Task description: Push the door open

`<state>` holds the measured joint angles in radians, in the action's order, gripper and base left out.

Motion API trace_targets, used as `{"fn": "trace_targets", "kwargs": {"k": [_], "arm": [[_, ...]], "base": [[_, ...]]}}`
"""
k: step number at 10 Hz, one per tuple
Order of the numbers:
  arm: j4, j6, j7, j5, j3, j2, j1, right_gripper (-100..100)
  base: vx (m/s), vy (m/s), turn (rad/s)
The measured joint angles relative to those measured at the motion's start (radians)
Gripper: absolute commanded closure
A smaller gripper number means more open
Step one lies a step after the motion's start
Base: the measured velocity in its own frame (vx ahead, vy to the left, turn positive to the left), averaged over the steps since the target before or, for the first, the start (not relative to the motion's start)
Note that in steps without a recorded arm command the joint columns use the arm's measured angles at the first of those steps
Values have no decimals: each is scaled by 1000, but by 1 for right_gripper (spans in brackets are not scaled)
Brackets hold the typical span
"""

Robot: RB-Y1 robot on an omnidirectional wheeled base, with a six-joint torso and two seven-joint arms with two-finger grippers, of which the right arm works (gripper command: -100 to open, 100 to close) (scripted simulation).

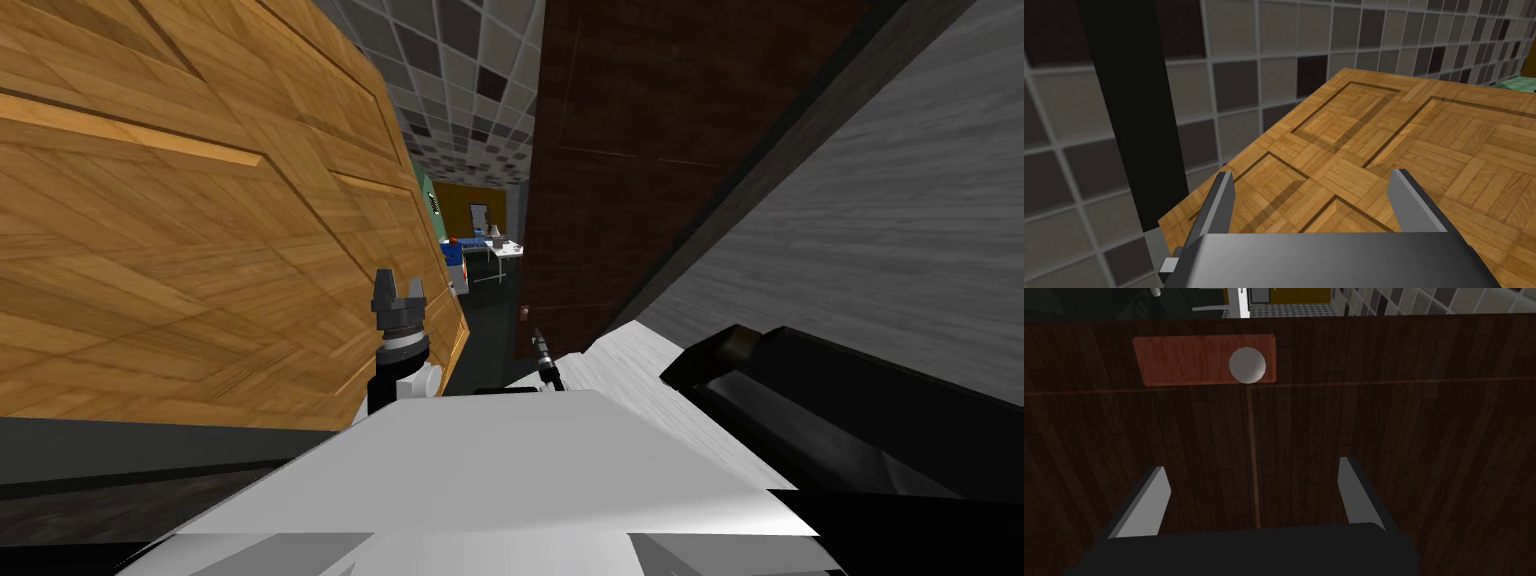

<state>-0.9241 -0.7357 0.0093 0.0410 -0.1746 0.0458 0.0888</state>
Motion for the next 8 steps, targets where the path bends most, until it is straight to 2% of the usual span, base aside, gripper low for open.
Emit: {"fn": "trace_targets", "kwargs": {"k": [4, 6, 8], "arm": [[8, -8, 3, 2, 7, 11, -4, -100], [15, -13, 6, 4, 13, 11, -9, -100], [24, -21, 8, 5, 17, 6, -13, -100]], "base": [[205, 27, 23], [191, 52, 22], [188, -4, 21]]}}
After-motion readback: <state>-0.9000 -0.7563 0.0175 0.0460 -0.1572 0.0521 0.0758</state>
